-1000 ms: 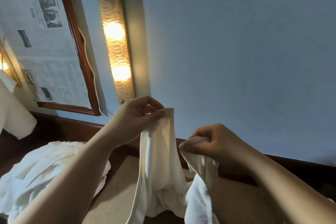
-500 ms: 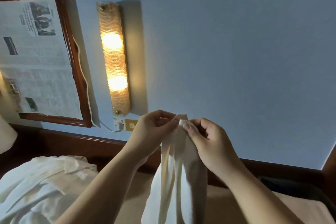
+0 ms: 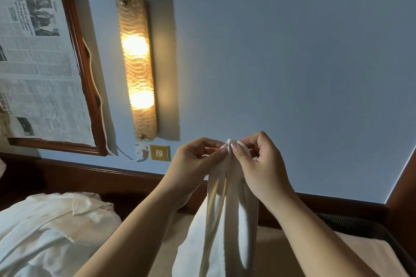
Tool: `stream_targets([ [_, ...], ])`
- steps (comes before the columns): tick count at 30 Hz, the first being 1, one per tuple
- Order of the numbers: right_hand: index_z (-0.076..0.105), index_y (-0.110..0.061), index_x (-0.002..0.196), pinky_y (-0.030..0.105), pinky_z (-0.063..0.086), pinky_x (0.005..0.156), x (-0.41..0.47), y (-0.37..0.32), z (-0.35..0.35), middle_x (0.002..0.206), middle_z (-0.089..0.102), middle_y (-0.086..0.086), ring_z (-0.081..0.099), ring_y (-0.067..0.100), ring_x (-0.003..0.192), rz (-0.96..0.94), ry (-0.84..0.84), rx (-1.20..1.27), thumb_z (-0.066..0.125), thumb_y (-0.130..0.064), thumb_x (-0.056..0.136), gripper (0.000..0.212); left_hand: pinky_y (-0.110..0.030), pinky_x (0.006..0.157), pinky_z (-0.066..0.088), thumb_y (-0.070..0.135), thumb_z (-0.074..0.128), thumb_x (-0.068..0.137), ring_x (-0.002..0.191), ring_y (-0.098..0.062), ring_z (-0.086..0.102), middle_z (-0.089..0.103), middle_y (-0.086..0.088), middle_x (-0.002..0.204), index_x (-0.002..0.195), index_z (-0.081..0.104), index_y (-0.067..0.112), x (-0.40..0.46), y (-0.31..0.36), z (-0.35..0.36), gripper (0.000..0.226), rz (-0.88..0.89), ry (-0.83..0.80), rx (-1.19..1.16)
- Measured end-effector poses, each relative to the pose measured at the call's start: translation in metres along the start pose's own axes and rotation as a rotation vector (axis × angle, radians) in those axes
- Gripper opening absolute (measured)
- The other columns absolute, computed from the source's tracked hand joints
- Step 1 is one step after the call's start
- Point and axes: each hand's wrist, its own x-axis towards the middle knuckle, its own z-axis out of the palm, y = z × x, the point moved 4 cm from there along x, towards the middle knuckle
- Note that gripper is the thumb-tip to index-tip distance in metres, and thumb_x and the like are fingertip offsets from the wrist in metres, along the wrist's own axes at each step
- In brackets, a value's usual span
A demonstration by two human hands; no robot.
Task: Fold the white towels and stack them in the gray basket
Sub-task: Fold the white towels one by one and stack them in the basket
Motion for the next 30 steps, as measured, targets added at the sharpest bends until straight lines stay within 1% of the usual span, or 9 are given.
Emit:
stream_targets([
  [7, 0.063, -0.027, 0.095, 0.011, 0.047, 0.065, 0.029, -0.015, -0.003, 0.088, 0.072, -0.009, 0.067, 0.002, 0.083, 0.048, -0.142, 0.004, 0.075, -0.046, 0.092, 0.022, -0.035, 0.08, 0.06, 0.021, 0.083, 0.086, 0.09, -0.024, 0.076, 0.08, -0.01, 0.097, 0.099, 0.082, 0.015, 0.012, 0.015, -0.01, 0.014, 0.103, 0.045, -0.051],
  [11, 0.069, -0.032, 0.126, 0.028, 0.054, 0.088, 0.046, -0.023, -0.004, 0.1, 0.074, -0.007, 0.07, 0.01, 0.101, 0.12, -0.369, -0.042, 0.069, -0.041, 0.099, 0.028, -0.04, 0.082, 0.062, 0.025, 0.087, 0.083, 0.084, -0.024, 0.075, 0.078, -0.01, 0.092, 0.099, 0.074, 0.011, 0.017, 0.022, -0.014, 0.025, 0.112, 0.105, -0.021],
  [12, 0.072, -0.03, 0.124, 0.029, 0.055, 0.091, 0.048, -0.027, -0.006, 0.102, 0.075, -0.008, 0.07, 0.01, 0.103, 0.115, -0.448, -0.12, 0.065, -0.039, 0.101, 0.025, -0.041, 0.082, 0.063, 0.025, 0.087, 0.084, 0.083, -0.023, 0.075, 0.078, -0.008, 0.09, 0.098, 0.073, 0.012, 0.018, 0.023, -0.014, 0.024, 0.124, 0.114, 0.02],
  [14, 0.077, -0.027, 0.106, 0.026, 0.055, 0.081, 0.053, -0.038, -0.011, 0.093, 0.076, -0.009, 0.07, 0.009, 0.092, 0.089, -0.538, -0.276, 0.059, -0.037, 0.105, 0.021, -0.038, 0.079, 0.064, 0.027, 0.086, 0.085, 0.081, -0.019, 0.075, 0.078, -0.002, 0.086, 0.094, 0.073, 0.015, 0.018, 0.025, -0.015, 0.02, 0.179, 0.133, 0.162],
  [17, 0.066, -0.019, 0.093, 0.026, 0.041, 0.061, 0.064, -0.05, -0.02, 0.075, 0.061, -0.005, 0.054, 0.011, 0.066, 0.036, -0.498, -0.464, 0.052, -0.038, 0.108, 0.027, -0.033, 0.078, 0.064, 0.021, 0.08, 0.091, 0.085, -0.012, 0.074, 0.076, 0.008, 0.088, 0.089, 0.074, 0.023, 0.02, 0.022, -0.016, 0.007, 0.312, 0.097, 0.375],
  [19, 0.06, -0.015, 0.094, 0.027, 0.035, 0.057, 0.07, -0.057, -0.023, 0.074, 0.056, -0.004, 0.049, 0.012, 0.064, -0.021, -0.455, -0.533, 0.05, -0.037, 0.108, 0.028, -0.024, 0.082, 0.06, 0.015, 0.074, 0.096, 0.088, -0.008, 0.073, 0.076, 0.014, 0.089, 0.09, 0.076, 0.026, 0.02, 0.014, -0.013, 0.013, 0.374, 0.033, 0.494],
  [22, 0.056, -0.01, 0.091, 0.023, 0.035, 0.055, 0.077, -0.068, -0.031, 0.076, 0.059, -0.001, 0.053, 0.016, 0.068, -0.164, -0.351, -0.589, 0.052, -0.034, 0.107, 0.029, -0.02, 0.085, 0.058, 0.008, 0.07, 0.096, 0.092, -0.007, 0.071, 0.074, 0.017, 0.093, 0.093, 0.079, 0.028, 0.022, -0.009, -0.014, 0.022, 0.473, -0.034, 0.668],
  [26, 0.057, -0.017, 0.087, 0.018, 0.034, 0.054, 0.085, -0.072, -0.051, 0.073, 0.059, -0.003, 0.052, 0.01, 0.065, -0.216, -0.267, -0.588, 0.055, -0.032, 0.105, 0.024, -0.018, 0.087, 0.056, 0.003, 0.064, 0.096, 0.104, -0.001, 0.066, 0.072, 0.025, 0.1, 0.098, 0.077, 0.04, 0.028, -0.049, -0.038, 0.039, 0.306, -0.02, 0.661],
  [30, 0.058, -0.017, 0.09, 0.026, 0.038, 0.057, 0.088, -0.059, -0.067, 0.074, 0.059, -0.003, 0.054, 0.013, 0.068, -0.194, -0.224, -0.589, 0.055, -0.03, 0.105, 0.02, -0.03, 0.08, 0.059, -0.001, 0.056, 0.095, 0.091, -0.004, 0.065, 0.072, 0.019, 0.1, 0.097, 0.075, 0.04, 0.029, -0.073, -0.061, 0.045, 0.193, -0.017, 0.734],
])
